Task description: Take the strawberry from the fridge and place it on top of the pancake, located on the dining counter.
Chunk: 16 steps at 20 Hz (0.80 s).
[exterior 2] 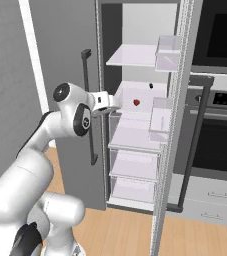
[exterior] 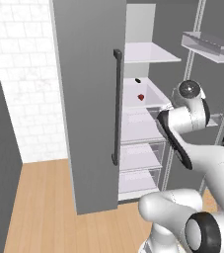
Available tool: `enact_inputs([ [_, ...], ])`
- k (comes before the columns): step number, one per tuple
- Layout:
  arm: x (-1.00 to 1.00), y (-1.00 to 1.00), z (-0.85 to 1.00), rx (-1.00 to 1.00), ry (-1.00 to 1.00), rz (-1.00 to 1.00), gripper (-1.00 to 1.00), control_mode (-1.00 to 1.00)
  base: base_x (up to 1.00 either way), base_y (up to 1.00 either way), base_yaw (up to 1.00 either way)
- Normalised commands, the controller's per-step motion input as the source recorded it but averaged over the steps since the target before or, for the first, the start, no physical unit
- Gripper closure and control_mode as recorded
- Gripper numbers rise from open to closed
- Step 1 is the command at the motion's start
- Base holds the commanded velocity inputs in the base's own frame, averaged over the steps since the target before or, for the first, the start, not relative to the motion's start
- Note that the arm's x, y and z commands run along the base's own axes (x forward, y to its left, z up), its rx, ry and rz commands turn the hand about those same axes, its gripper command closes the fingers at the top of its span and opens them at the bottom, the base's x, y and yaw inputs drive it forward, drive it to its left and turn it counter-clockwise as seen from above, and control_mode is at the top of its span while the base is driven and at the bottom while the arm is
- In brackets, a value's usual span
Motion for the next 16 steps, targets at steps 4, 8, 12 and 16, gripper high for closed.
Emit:
enact_inputs([
  [4, -0.5, 0.71, -0.14, 0.23, 0.0, 0.14, -1.0, -1.0, 0.0, 0.0, 0.0],
  [8, -0.67, 0.66, -0.01, 0.15, 0.0, 0.0, -1.0, -1.0, 0.0, 0.0, 0.0],
  [12, -0.58, 0.3, 0.0, 0.05, -0.01, 0.0, -1.0, -1.0, 0.0, 0.0, 0.0],
  [16, -0.21, 0.0, -0.26, 0.0, -0.01, 0.0, -1.0, -1.0, 0.0, 0.0, 0.0],
])
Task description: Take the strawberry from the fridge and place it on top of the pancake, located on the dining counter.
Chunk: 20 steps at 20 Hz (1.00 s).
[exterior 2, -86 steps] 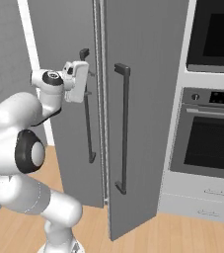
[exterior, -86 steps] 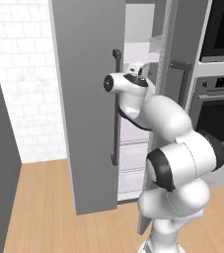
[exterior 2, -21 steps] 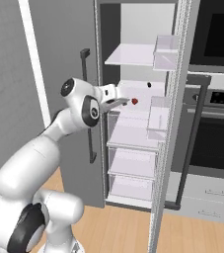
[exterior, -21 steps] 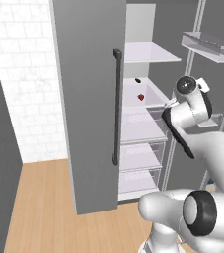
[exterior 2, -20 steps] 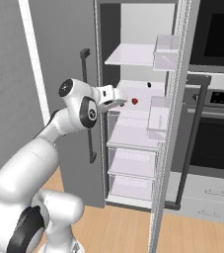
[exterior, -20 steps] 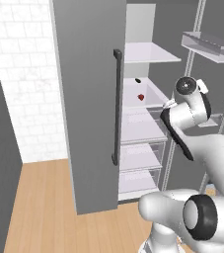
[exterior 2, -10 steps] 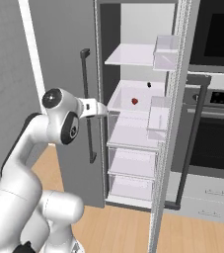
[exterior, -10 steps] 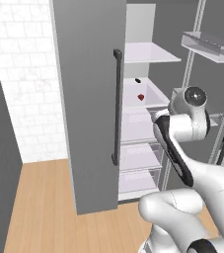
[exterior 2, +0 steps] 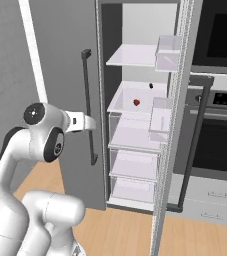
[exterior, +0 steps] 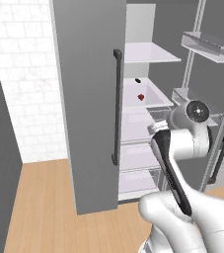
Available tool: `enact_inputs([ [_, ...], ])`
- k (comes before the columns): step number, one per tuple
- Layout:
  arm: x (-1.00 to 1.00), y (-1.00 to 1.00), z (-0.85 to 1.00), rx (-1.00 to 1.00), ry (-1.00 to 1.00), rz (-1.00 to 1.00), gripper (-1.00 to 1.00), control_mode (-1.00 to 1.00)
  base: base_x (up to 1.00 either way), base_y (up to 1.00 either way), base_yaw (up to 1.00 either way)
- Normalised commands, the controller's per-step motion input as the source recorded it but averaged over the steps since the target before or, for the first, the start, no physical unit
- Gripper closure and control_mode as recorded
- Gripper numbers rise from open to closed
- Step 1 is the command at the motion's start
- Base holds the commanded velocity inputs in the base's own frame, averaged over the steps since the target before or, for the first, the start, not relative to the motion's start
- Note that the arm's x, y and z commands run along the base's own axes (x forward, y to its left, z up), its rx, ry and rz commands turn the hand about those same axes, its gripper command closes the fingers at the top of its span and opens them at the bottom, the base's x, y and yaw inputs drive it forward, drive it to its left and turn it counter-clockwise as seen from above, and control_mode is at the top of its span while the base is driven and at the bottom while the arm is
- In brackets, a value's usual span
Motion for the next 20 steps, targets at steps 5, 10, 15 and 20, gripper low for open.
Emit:
enact_inputs([
  [5, 0.0, 0.0, 0.0, 0.0, 0.0, 0.0, -1.0, 1.0, 0.67, 0.0, -0.02],
  [10, 0.0, 0.0, 0.0, 0.0, 0.0, 0.0, -1.0, 1.0, 0.66, -0.28, -0.01],
  [15, 0.0, 0.0, 0.0, 0.0, 0.0, 0.0, -1.0, 1.0, 0.46, -0.25, -0.13],
  [20, 0.0, 0.0, 0.0, 0.0, 0.0, 0.0, -1.0, 1.0, 0.6, -0.04, -0.23],
])
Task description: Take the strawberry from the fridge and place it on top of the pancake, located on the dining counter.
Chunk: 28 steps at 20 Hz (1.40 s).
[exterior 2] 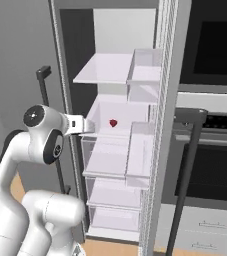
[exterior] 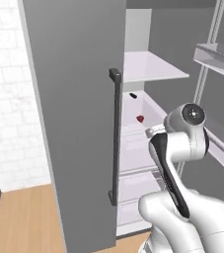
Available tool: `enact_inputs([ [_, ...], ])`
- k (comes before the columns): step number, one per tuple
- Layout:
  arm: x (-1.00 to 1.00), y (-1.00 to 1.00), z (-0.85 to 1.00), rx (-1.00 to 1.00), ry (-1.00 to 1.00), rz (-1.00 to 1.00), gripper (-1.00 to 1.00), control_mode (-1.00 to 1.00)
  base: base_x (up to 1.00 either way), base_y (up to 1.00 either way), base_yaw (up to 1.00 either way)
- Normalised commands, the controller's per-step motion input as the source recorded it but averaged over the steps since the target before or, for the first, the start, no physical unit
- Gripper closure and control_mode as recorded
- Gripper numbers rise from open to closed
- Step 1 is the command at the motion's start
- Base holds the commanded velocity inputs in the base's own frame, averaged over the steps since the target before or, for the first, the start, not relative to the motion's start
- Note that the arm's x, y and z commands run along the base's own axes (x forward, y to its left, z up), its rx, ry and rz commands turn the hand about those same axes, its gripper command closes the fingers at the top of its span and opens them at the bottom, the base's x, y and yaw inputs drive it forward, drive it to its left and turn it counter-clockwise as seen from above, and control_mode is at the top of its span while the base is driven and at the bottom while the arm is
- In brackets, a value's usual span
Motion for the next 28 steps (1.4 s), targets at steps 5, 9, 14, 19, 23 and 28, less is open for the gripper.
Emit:
enact_inputs([
  [5, 0.0, 0.0, 0.0, 0.0, 0.0, 0.0, -1.0, 1.0, 0.5, -0.15, -0.18],
  [9, 0.0, 0.0, 0.0, 0.0, 0.0, 0.0, -1.0, 1.0, 0.27, -0.32, -0.03],
  [14, 0.0, 0.0, 0.0, 0.0, 0.0, 0.0, -1.0, 1.0, 0.43, -0.03, -0.02],
  [19, 0.0, 0.0, 0.0, 0.0, 0.0, 0.0, -1.0, 1.0, 0.56, -0.02, 0.0],
  [23, 0.02, 0.0, -0.16, 0.0, 0.04, 0.0, -1.0, -1.0, 0.17, -0.11, 0.02],
  [28, 0.21, 0.03, -0.84, 0.05, 0.23, 0.01, -1.0, -1.0, 0.0, 0.0, 0.0],
])
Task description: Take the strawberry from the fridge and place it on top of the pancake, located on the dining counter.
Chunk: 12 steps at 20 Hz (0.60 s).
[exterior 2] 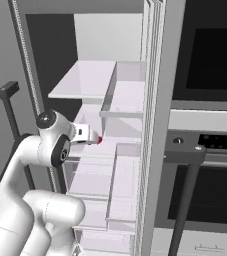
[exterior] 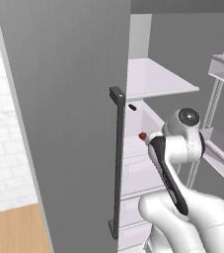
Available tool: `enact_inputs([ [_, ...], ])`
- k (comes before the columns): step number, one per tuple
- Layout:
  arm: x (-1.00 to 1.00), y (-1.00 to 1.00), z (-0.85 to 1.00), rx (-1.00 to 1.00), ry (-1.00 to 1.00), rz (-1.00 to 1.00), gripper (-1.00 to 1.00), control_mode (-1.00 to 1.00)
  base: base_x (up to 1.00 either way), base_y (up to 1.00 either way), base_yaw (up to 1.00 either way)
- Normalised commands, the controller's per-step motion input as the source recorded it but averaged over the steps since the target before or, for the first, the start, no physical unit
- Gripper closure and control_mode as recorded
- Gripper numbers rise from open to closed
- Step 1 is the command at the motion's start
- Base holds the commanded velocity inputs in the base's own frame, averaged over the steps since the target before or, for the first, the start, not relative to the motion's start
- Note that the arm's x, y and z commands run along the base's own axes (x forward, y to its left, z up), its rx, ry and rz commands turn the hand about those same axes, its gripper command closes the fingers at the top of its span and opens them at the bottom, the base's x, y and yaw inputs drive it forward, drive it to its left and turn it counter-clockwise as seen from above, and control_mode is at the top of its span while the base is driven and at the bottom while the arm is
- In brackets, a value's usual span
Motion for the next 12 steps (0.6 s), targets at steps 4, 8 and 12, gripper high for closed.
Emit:
enact_inputs([
  [4, 0.46, 0.07, -0.46, -0.01, 0.13, 0.0, -1.0, -1.0, 0.0, 0.0, 0.0],
  [8, 0.49, -0.04, -0.31, -0.01, 0.01, 0.03, -1.0, -1.0, 0.0, 0.0, 0.0],
  [12, 0.6, -0.1, -0.19, 0.01, 0.0, 0.01, -1.0, -1.0, 0.0, 0.0, 0.0],
])
